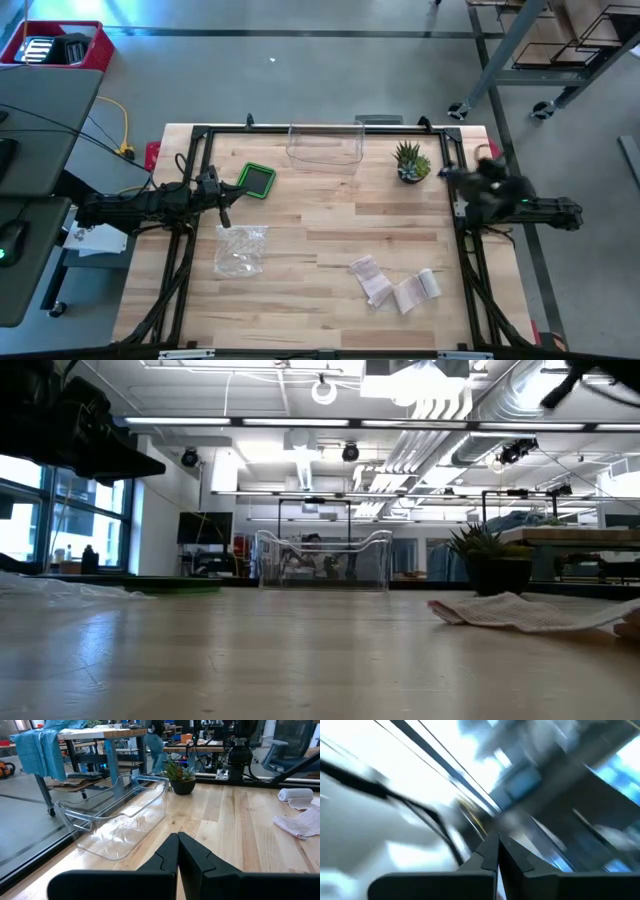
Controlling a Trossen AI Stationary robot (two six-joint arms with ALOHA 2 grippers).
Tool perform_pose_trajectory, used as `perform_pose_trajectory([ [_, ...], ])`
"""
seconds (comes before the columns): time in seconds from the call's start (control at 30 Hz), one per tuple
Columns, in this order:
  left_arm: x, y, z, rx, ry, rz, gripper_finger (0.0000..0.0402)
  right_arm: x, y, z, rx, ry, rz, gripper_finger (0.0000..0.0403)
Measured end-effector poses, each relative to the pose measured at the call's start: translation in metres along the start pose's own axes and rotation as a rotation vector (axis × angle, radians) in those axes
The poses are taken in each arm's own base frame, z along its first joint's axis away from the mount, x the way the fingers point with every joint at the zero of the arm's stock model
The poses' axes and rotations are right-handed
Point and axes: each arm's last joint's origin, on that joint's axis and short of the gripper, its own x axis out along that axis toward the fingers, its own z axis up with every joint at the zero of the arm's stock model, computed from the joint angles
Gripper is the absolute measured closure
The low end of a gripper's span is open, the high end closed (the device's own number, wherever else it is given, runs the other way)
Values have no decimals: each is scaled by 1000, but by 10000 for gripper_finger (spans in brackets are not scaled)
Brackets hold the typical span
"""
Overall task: Roll bandage
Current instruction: Roll the bandage
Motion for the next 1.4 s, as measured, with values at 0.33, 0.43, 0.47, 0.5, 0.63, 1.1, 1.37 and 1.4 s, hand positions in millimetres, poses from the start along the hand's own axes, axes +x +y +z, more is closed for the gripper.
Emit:
perform_pose_trajectory([
  [0.33, 0, 0, 0, 0, -1, 0, 401, 90, 32, 27, -379, 98, 3, 402],
  [0.43, 0, 0, 0, 0, 0, 1, 401, 110, 20, 10, -442, 301, -82, 402],
  [0.47, 0, 0, 0, 0, 0, 0, 401, 114, 16, 4, -452, 375, -117, 402],
  [0.5, 0, 0, 0, 0, 0, 0, 401, 118, 11, -2, -453, 442, -151, 402],
  [0.63, 0, 0, 0, 0, 0, 0, 401, 128, -3, -21, -403, 623, -261, 402],
  [1.1, -11, 5, 55, -528, -556, -96, 401, 173, -5, -9, -336, 356, -651, 402],
  [1.37, 27, -16, 119, -531, -253, -290, 387, 193, -2, -5, -41, 929, -869, 402],
  [1.4, 34, -19, 129, -488, -175, -305, 381, 184, -3, -10, 40, 1080, -973, 402],
])
